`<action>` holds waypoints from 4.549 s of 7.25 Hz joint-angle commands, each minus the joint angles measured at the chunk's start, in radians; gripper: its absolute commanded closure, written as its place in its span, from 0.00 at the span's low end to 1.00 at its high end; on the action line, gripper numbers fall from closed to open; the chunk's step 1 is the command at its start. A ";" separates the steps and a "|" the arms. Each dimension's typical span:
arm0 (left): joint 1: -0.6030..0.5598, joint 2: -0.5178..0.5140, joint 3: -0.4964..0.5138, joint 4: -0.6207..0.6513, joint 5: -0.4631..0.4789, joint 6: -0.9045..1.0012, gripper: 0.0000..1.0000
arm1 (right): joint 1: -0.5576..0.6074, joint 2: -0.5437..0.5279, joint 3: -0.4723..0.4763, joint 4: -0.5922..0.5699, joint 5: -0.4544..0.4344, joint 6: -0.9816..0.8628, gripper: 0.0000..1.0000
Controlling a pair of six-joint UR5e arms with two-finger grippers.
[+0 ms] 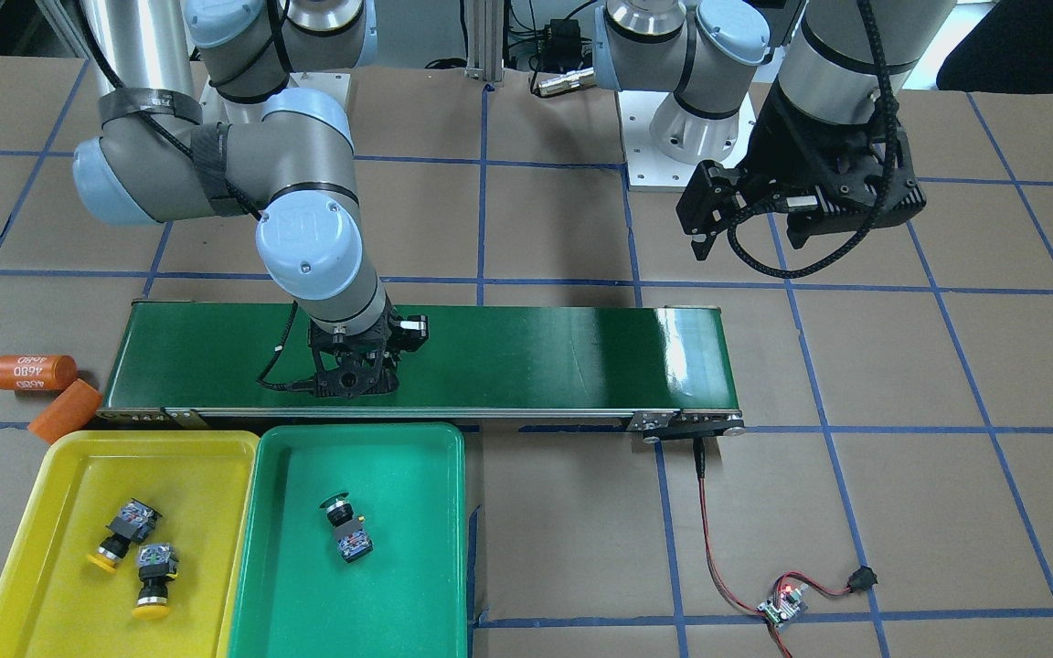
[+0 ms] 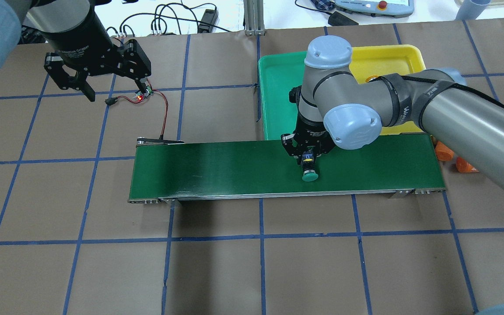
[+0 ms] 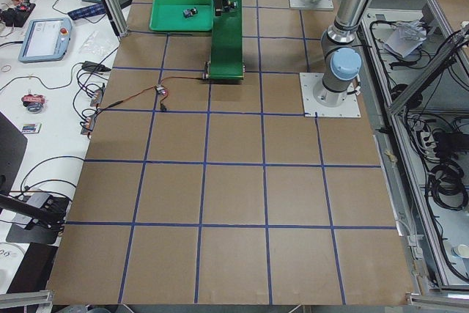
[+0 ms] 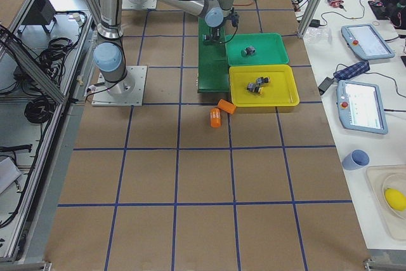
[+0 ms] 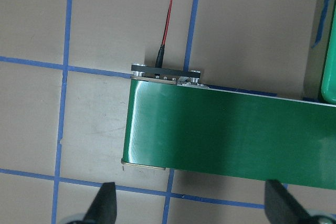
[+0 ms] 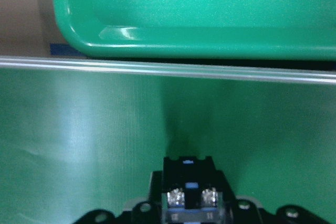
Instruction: Sort buttons by color to trays
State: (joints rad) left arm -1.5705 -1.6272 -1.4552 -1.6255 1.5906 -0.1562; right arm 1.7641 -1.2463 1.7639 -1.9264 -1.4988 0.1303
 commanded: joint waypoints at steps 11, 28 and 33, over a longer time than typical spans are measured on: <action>0.029 -0.022 0.013 0.001 -0.004 0.004 0.00 | -0.120 0.283 -0.302 -0.329 -0.127 -0.153 0.87; 0.029 -0.028 0.021 0.001 -0.001 0.000 0.00 | -0.146 -0.323 -0.192 0.477 -0.072 -0.112 0.00; 0.029 -0.029 0.021 0.001 -0.003 0.000 0.00 | -0.198 -0.390 -0.100 0.394 -0.060 -0.133 0.00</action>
State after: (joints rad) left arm -1.5416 -1.6555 -1.4343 -1.6245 1.5889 -0.1564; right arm 1.5925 -1.6320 1.6579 -1.5242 -1.5588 0.0116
